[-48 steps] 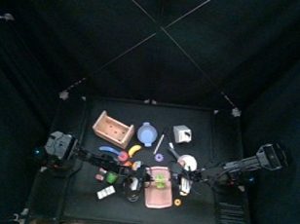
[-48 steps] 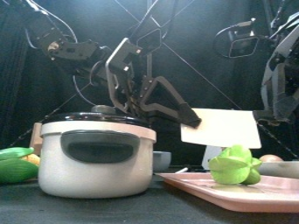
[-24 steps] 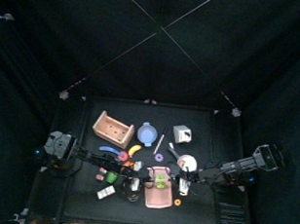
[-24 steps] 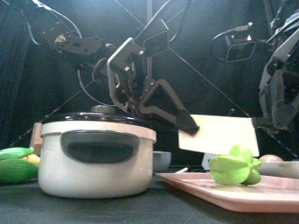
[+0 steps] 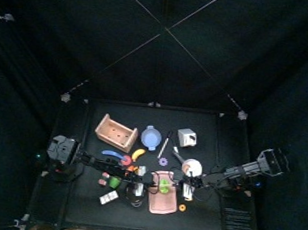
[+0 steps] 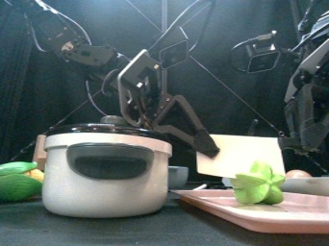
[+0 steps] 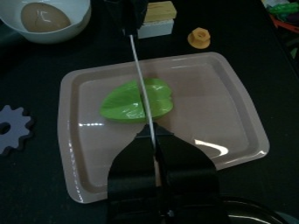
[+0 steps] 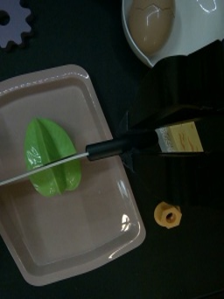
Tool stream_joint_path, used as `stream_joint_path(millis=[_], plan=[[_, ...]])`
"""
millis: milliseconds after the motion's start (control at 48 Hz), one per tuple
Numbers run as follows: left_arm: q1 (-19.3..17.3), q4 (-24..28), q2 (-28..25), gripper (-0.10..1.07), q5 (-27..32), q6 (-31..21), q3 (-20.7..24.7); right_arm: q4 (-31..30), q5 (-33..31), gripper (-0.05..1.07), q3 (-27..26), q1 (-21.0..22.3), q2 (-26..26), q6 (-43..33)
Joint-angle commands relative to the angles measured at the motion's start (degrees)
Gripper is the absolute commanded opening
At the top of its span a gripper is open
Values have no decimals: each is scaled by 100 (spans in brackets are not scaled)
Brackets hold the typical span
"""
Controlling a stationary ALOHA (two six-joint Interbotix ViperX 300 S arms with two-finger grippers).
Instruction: Cut starfruit
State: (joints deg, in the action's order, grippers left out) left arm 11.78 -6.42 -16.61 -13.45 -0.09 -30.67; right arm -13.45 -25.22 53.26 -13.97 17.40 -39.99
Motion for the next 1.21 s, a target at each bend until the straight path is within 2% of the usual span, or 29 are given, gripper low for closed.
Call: stream_joint_path(millis=[0, 583, 875, 1188], plan=[[176, 26, 0, 18, 35, 26, 35, -9, -105, 47, 9, 79, 26, -44], [141, 18, -97, 18, 44, 26, 35, -18, -26, 47, -62, 88, -281, -35], [114, 35, -44, 18, 9, 35, 53, -18, -35, 47, -88, 97, -272, -35], [105, 211, 272, 18, -9, 35, 35, -35, -70, 47, -246, 88, 18, 0]])
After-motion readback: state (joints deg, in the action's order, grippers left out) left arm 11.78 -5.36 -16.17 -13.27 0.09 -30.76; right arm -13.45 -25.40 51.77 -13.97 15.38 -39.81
